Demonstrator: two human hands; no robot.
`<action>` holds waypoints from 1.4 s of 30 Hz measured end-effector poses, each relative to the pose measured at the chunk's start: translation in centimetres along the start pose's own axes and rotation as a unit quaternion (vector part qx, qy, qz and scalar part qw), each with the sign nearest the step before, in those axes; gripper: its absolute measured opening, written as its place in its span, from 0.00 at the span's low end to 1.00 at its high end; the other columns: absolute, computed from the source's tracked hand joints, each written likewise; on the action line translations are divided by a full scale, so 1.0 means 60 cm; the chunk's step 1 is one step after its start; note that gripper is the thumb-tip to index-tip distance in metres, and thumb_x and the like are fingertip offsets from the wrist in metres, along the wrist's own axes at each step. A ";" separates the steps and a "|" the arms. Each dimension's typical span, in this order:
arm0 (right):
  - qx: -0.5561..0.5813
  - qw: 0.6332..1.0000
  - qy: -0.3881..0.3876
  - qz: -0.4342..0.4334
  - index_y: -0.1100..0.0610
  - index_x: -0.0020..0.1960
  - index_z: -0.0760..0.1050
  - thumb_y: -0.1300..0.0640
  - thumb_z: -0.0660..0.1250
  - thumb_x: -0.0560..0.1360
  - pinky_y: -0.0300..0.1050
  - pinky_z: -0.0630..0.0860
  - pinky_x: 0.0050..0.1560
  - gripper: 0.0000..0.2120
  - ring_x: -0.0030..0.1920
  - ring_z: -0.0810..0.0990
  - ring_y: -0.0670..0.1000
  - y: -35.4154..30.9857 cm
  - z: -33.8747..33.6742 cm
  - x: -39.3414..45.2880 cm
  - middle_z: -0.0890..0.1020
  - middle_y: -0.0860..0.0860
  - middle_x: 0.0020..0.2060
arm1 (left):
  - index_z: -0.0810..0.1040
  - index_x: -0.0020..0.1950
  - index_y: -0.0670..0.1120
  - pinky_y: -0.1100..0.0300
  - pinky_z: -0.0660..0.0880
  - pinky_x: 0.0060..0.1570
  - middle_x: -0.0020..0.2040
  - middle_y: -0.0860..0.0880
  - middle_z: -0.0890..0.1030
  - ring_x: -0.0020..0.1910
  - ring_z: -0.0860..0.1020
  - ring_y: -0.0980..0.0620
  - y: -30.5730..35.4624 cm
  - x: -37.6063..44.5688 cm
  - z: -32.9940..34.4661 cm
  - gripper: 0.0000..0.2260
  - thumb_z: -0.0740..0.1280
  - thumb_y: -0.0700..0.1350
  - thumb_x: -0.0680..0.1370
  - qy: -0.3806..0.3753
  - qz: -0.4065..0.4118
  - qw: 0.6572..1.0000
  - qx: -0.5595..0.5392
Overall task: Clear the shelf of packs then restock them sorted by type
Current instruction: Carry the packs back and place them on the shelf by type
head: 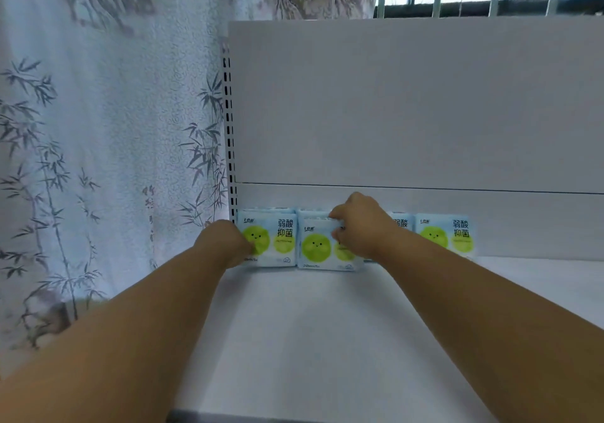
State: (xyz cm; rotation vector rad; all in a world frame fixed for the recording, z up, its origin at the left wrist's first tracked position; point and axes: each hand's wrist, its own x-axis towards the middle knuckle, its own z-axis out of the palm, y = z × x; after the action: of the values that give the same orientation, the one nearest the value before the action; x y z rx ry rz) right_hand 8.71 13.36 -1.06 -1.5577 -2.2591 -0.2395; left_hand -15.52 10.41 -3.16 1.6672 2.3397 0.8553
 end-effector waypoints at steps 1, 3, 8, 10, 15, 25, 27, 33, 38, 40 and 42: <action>-0.052 0.999 0.013 0.003 0.50 0.66 0.75 0.48 0.64 0.78 0.52 0.69 0.59 0.18 0.60 0.69 0.58 -0.005 0.003 -0.001 0.72 0.54 0.58 | 0.78 0.53 0.40 0.56 0.75 0.43 0.49 0.43 0.80 0.47 0.79 0.45 0.002 0.005 0.003 0.12 0.71 0.45 0.73 -0.003 0.001 1.000 0.012; -0.132 0.990 0.038 -0.001 0.51 0.65 0.74 0.45 0.62 0.78 0.53 0.66 0.59 0.18 0.61 0.69 0.58 -0.012 0.008 -0.002 0.74 0.53 0.59 | 0.76 0.55 0.40 0.57 0.73 0.43 0.51 0.43 0.79 0.46 0.76 0.46 0.004 0.011 0.008 0.13 0.70 0.45 0.75 -0.004 0.005 0.999 0.033; -0.065 0.997 0.041 -0.005 0.54 0.65 0.70 0.49 0.65 0.78 0.51 0.69 0.56 0.18 0.59 0.69 0.57 -0.028 0.015 0.002 0.73 0.55 0.58 | 0.67 0.57 0.41 0.55 0.71 0.46 0.51 0.43 0.76 0.50 0.75 0.44 0.011 -0.001 0.013 0.22 0.72 0.50 0.73 0.009 0.003 1.000 -0.022; -0.048 0.998 0.052 0.000 0.55 0.65 0.69 0.48 0.65 0.77 0.51 0.69 0.56 0.19 0.58 0.69 0.57 -0.032 0.015 -0.007 0.72 0.55 0.58 | 0.65 0.58 0.41 0.54 0.71 0.46 0.52 0.43 0.75 0.51 0.75 0.43 0.014 -0.015 0.015 0.21 0.71 0.49 0.74 0.027 -0.006 0.999 -0.030; -0.046 0.994 0.091 -0.042 0.53 0.67 0.69 0.47 0.64 0.77 0.51 0.68 0.57 0.21 0.59 0.70 0.56 -0.045 0.015 -0.046 0.73 0.53 0.59 | 0.66 0.62 0.42 0.49 0.74 0.54 0.59 0.40 0.74 0.58 0.75 0.39 0.016 -0.073 0.014 0.21 0.68 0.47 0.74 0.089 0.017 0.996 -0.002; 0.071 0.979 0.105 -0.159 0.52 0.69 0.69 0.47 0.66 0.76 0.52 0.69 0.59 0.23 0.61 0.71 0.57 -0.114 -0.022 -0.150 0.73 0.54 0.61 | 0.71 0.65 0.49 0.55 0.72 0.54 0.59 0.48 0.77 0.56 0.76 0.48 0.024 -0.278 -0.025 0.18 0.68 0.50 0.76 0.174 0.065 0.983 0.001; 0.101 0.974 0.106 -0.170 0.52 0.69 0.69 0.47 0.66 0.77 0.52 0.68 0.60 0.23 0.62 0.71 0.57 -0.139 -0.036 -0.186 0.73 0.54 0.62 | 0.71 0.65 0.49 0.56 0.72 0.52 0.58 0.50 0.77 0.55 0.76 0.49 0.016 -0.327 -0.038 0.17 0.67 0.48 0.77 0.201 0.068 0.977 0.000; 0.183 0.948 0.103 -0.238 0.52 0.70 0.68 0.50 0.66 0.77 0.50 0.67 0.60 0.23 0.62 0.70 0.56 -0.249 -0.053 -0.318 0.73 0.53 0.62 | 0.71 0.66 0.51 0.58 0.73 0.52 0.59 0.51 0.77 0.56 0.76 0.53 -0.061 -0.481 -0.088 0.16 0.67 0.47 0.78 0.247 0.055 0.968 -0.008; 0.249 0.922 0.084 -0.285 0.53 0.69 0.70 0.53 0.67 0.76 0.52 0.69 0.60 0.22 0.61 0.71 0.56 -0.400 -0.018 -0.467 0.74 0.54 0.61 | 0.73 0.65 0.51 0.60 0.73 0.51 0.58 0.53 0.77 0.55 0.75 0.54 -0.221 -0.653 -0.128 0.16 0.67 0.46 0.78 0.250 -0.003 0.968 0.018; 0.282 0.913 0.052 -0.292 0.52 0.69 0.70 0.53 0.67 0.75 0.50 0.69 0.62 0.22 0.62 0.70 0.55 -0.476 0.017 -0.542 0.73 0.52 0.62 | 0.73 0.64 0.51 0.60 0.73 0.51 0.58 0.53 0.77 0.55 0.75 0.54 -0.305 -0.730 -0.142 0.15 0.67 0.46 0.78 0.244 -0.032 0.969 0.040; 0.303 0.906 0.007 -0.297 0.51 0.69 0.69 0.52 0.67 0.76 0.50 0.70 0.63 0.22 0.63 0.70 0.53 -0.550 0.064 -0.618 0.73 0.50 0.62 | 0.74 0.64 0.51 0.57 0.75 0.51 0.57 0.53 0.77 0.55 0.76 0.54 -0.395 -0.810 -0.145 0.14 0.67 0.46 0.78 0.230 -0.071 0.969 0.058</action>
State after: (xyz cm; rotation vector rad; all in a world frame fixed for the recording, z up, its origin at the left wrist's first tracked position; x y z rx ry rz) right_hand -11.19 -29.38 -17.06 -0.5382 -2.4096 0.2758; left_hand -20.55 -41.97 -18.26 1.4345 2.8189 1.2040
